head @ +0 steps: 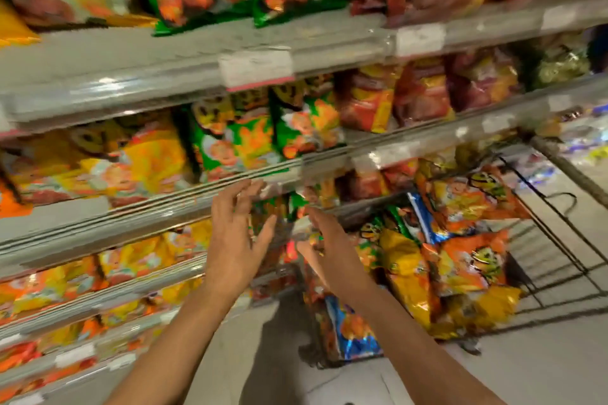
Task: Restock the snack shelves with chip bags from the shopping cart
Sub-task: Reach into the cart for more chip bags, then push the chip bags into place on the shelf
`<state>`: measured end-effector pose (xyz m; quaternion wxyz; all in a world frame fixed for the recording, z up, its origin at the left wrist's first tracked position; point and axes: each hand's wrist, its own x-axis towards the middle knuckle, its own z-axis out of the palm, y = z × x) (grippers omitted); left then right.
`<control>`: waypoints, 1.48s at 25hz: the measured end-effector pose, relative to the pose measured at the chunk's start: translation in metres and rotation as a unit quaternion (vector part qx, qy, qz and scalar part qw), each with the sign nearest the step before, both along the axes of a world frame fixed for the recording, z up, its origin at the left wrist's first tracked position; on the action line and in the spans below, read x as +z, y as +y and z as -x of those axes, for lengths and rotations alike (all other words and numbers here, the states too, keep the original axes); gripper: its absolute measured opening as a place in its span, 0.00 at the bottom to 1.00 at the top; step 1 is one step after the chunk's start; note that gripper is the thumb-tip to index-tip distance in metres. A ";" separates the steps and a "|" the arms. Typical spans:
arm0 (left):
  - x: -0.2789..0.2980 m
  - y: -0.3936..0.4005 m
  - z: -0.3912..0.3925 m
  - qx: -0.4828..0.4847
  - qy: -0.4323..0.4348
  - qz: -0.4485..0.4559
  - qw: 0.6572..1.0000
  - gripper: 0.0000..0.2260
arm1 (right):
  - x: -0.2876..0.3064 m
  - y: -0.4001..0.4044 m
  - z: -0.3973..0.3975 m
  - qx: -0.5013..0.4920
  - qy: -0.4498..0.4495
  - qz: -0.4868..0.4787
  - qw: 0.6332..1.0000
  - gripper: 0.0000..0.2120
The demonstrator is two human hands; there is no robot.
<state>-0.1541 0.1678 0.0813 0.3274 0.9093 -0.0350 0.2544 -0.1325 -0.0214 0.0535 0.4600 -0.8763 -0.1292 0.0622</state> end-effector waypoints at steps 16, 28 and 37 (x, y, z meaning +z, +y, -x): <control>-0.072 -0.259 -0.161 -0.309 0.321 -0.068 0.892 0.22 | -0.087 -0.305 0.013 -0.458 0.273 -0.147 0.833 0.26; -0.119 -0.404 -0.316 -0.328 0.366 -0.161 0.856 0.37 | -0.191 -0.311 -0.040 -0.560 0.373 -0.304 0.675 0.29; -0.114 -0.414 -0.329 -0.273 0.544 -0.080 0.789 0.32 | -0.221 -0.350 -0.051 -0.442 0.410 -0.571 0.558 0.45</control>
